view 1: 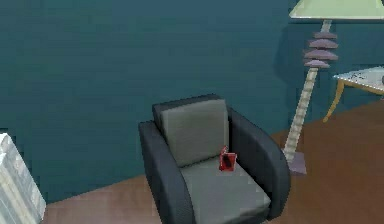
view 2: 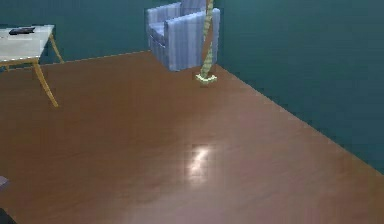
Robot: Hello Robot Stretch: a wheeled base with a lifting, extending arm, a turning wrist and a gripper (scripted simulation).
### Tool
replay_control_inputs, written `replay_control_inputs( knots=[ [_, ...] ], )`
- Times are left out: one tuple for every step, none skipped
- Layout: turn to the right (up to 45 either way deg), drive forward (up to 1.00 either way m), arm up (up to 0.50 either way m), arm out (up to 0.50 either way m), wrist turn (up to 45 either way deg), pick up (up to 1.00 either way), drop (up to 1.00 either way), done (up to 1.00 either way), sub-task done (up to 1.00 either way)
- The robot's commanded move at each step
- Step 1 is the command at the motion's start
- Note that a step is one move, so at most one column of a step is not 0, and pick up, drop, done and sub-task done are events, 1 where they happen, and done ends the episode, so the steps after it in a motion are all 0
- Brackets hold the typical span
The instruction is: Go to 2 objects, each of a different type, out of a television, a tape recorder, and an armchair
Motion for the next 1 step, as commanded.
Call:
replay_control_inputs(
  knots=[
    [0.0,0.0,0.0,0.0,0.0,0.0,0.0,1.0,0.0]
  ],
)
